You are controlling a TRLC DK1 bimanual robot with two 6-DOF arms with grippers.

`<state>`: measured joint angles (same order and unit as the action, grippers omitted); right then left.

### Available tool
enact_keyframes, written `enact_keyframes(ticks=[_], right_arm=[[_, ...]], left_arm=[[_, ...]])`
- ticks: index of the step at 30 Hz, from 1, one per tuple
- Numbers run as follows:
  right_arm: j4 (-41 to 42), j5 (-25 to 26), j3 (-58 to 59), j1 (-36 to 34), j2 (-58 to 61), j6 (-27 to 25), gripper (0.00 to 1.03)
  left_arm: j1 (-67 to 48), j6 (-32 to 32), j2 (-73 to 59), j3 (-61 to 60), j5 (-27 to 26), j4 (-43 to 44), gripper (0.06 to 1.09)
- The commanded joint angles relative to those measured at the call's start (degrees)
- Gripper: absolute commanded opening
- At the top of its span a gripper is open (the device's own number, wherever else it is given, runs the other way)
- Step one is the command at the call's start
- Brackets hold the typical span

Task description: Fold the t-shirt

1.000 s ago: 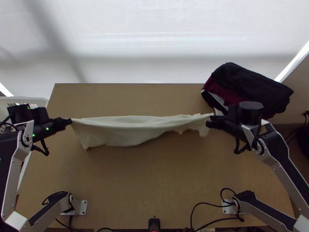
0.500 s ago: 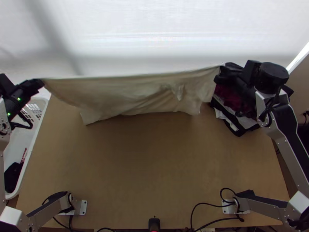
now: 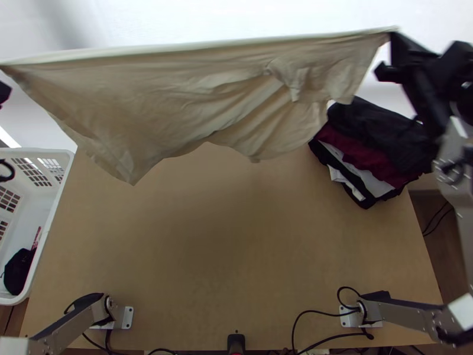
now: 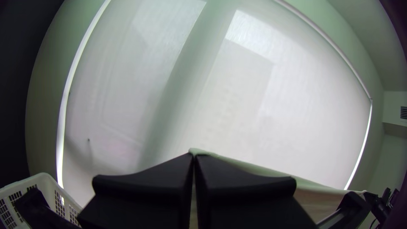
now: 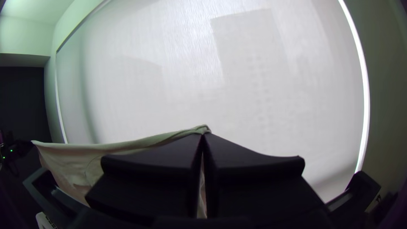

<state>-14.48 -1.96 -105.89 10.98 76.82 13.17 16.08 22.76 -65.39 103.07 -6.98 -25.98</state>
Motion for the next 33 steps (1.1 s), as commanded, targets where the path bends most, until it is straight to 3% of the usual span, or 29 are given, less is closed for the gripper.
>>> enact_keyframes(ticks=[1, 11, 17, 21, 26, 30, 33], right_arm=[[-1.6, 1.8, -3.4, -1.1, -9.1, -1.8, 0.03], [-21.0, 1.7, -3.4, -0.6, -27.2, -4.0, 0.03], [-31.8, 1.3, -0.9, 1.1, -31.9, -3.2, 0.03], [-31.2, 1.2, 12.1, 3.0, -36.7, -2.8, 0.03], [-28.6, 1.2, 29.2, 5.8, -40.1, 2.0, 0.03], [-22.3, 0.7, 43.8, 8.0, -41.3, 4.4, 0.03], [-16.5, 0.0, 53.4, 10.4, -40.9, 6.6, 0.03]], left_arm=[[0.2, 1.1, 5.9, 3.1, 1.9, 1.9, 0.1], [1.3, 0.8, 18.8, 2.1, 2.0, -3.5, 0.09], [1.2, 0.7, 25.7, -8.3, 2.0, -6.7, 0.1], [0.8, 0.1, 30.7, -19.7, 1.6, -7.1, 0.09], [0.7, -1.5, 34.6, -34.0, -0.4, -8.0, 0.09], [0.6, -3.4, 35.2, -45.4, -2.2, -7.5, 0.09], [0.5, -4.0, 36.0, -54.3, -2.5, -0.7, 0.1]])
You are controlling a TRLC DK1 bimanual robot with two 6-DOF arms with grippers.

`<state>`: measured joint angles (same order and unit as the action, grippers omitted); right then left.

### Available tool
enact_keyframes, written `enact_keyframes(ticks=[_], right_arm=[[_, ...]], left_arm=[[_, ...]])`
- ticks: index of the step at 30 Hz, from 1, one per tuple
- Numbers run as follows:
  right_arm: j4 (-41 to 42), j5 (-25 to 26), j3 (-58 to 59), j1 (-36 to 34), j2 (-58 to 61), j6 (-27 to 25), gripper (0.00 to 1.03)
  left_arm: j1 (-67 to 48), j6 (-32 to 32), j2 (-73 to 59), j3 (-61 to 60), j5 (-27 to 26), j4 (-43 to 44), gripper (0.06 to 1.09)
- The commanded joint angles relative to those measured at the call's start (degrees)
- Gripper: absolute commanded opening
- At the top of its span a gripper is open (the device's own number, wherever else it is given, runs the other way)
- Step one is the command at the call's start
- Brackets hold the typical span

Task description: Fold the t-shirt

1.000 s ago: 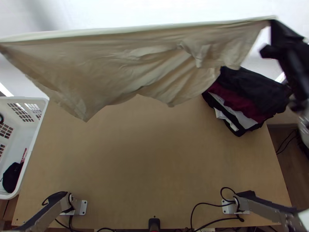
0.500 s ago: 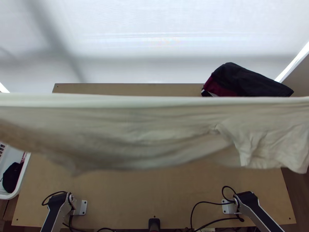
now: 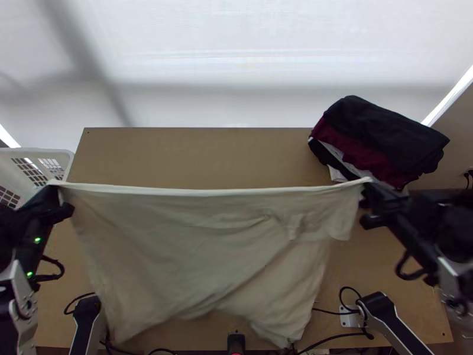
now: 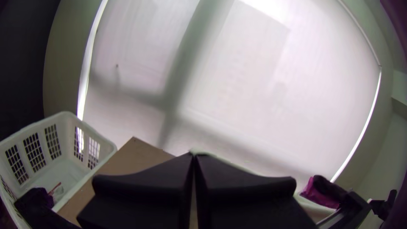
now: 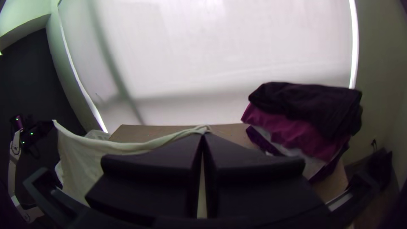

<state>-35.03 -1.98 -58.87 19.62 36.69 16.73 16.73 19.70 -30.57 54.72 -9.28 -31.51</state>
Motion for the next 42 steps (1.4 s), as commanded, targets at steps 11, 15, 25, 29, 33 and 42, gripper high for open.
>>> enact_keyframes(ticks=[11, 15, 25, 29, 33, 42], right_arm=[[25.1, -0.1, 26.0, 6.6, 13.9, 8.9, 0.03], [30.1, 0.0, 25.8, 5.8, 19.8, 9.4, 0.03], [40.0, 1.7, 15.5, 0.5, 36.9, 10.6, 0.03], [42.3, 1.7, 9.7, -2.4, 43.9, 10.6, 0.03], [42.7, 1.8, 3.4, -4.1, 51.6, 11.0, 0.03], [36.0, 1.5, -11.4, -5.7, 66.9, 12.4, 0.03]], left_arm=[[-2.9, -2.6, -12.2, -18.2, -0.4, 16.6, 0.09], [-2.0, -3.0, -25.0, -15.8, -0.4, 17.3, 0.09], [-3.0, -1.4, -52.7, -3.3, 0.6, 23.1, 0.1], [-3.3, 1.0, -59.8, 3.2, 0.9, 23.6, 0.1], [-3.3, 2.1, -67.3, 10.3, 2.3, 22.6, 0.1], [-3.2, 4.1, -83.9, 28.6, 3.5, 11.7, 0.1]])
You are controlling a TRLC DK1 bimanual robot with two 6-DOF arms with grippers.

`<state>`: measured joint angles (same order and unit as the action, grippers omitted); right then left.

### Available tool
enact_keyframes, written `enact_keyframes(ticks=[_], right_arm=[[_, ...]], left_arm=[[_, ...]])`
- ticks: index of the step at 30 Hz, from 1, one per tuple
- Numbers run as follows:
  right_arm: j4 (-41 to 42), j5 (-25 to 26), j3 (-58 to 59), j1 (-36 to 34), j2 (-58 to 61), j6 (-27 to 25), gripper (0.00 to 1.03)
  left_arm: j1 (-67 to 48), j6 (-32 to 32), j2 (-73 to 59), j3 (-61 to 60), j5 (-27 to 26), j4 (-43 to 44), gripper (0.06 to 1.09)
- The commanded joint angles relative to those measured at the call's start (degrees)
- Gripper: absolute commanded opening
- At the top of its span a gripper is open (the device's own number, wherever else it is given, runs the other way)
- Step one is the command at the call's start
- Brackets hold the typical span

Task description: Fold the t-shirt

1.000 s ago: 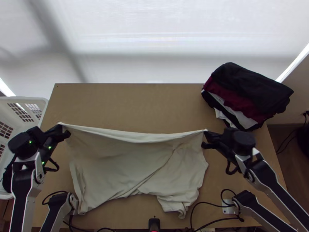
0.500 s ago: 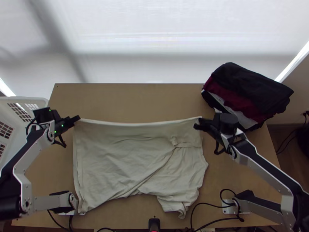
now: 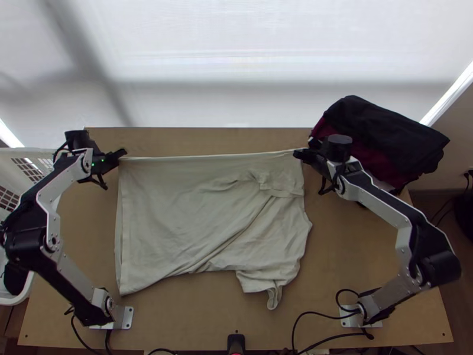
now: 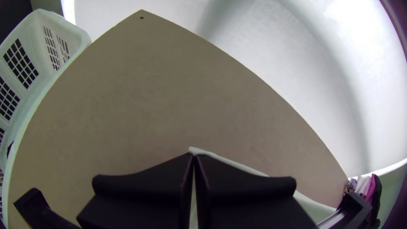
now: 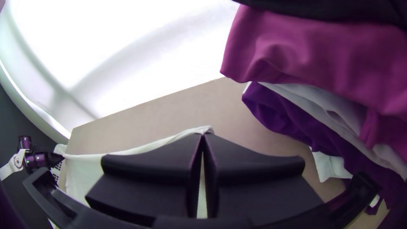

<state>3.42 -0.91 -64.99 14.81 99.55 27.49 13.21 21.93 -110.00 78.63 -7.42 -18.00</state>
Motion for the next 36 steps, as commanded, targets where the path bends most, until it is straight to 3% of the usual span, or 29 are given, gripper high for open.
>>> enact_keyframes(ticks=[1, 6, 14, 24, 28, 36], right_arm=[[-4.4, 0.2, -7.3, -0.9, 5.8, 1.7, 0.03], [-6.0, 0.0, -12.2, -0.8, 6.9, 2.0, 0.03], [-8.9, 0.2, -26.4, -3.6, -3.1, 1.5, 0.03], [-15.9, 0.4, -46.5, -5.3, -12.0, -4.5, 0.03], [-19.9, 0.1, -47.8, -5.4, -20.4, -8.4, 0.03], [-35.3, -1.0, -42.9, -5.2, -40.7, -13.4, 0.03]], left_arm=[[0.4, 2.0, -5.8, 6.0, 1.9, -2.1, 0.1], [0.4, 2.7, -6.5, 10.5, 1.9, -3.8, 0.1], [-1.8, 6.6, 9.6, 22.5, 1.0, -12.0, 0.1], [-3.5, 10.8, 22.0, 42.5, 1.1, -16.5, 0.1], [-3.9, 10.9, 28.9, 45.2, 1.0, -18.7, 0.09], [-4.6, 10.8, 44.6, 43.4, 0.8, -27.9, 0.09]])
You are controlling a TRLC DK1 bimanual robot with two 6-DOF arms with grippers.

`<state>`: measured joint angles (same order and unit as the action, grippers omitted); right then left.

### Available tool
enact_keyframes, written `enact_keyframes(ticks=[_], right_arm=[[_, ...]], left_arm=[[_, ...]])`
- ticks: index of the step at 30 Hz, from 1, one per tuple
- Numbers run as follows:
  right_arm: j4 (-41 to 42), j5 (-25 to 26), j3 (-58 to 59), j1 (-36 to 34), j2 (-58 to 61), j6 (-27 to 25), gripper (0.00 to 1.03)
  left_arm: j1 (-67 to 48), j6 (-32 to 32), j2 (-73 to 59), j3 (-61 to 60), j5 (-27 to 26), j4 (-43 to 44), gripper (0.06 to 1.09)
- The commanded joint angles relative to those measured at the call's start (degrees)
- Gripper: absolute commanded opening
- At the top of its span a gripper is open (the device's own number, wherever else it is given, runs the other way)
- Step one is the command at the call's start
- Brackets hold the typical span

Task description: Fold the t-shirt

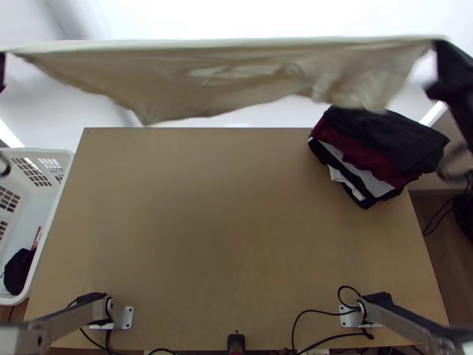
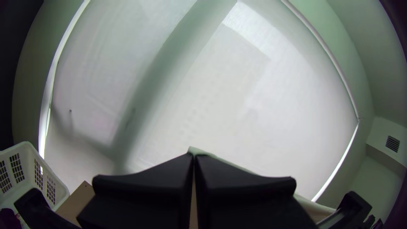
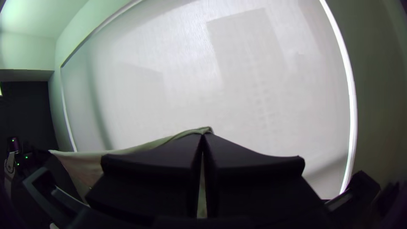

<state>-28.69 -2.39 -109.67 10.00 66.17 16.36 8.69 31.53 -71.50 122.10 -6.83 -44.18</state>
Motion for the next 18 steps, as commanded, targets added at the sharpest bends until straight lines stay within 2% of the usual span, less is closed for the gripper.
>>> enact_keyframes(ticks=[1, 6, 11, 15, 18], right_arm=[[-5.4, 0.5, 2.2, -0.4, -9.6, -2.5, 0.03], [-13.9, 0.5, 2.1, -0.2, -15.9, -2.5, 0.03], [-17.0, 0.5, 7.8, 0.9, -16.8, -1.2, 0.03], [-17.1, -0.6, 19.6, 3.4, -17.8, 4.6, 0.03], [-16.6, -1.3, 33.0, 7.1, -19.0, 10.4, 0.03]], left_arm=[[-0.3, 1.3, 8.0, -0.9, 0.2, -2.9, 0.09], [-0.4, 1.3, 14.2, -4.2, -0.9, -7.2, 0.09], [-0.5, 1.0, 16.3, -10.8, -2.1, -8.3, 0.1], [-0.5, 0.1, 19.7, -24.3, -3.4, -6.4, 0.1], [-0.6, -0.8, 22.0, -36.2, -5.2, -5.1, 0.1]])
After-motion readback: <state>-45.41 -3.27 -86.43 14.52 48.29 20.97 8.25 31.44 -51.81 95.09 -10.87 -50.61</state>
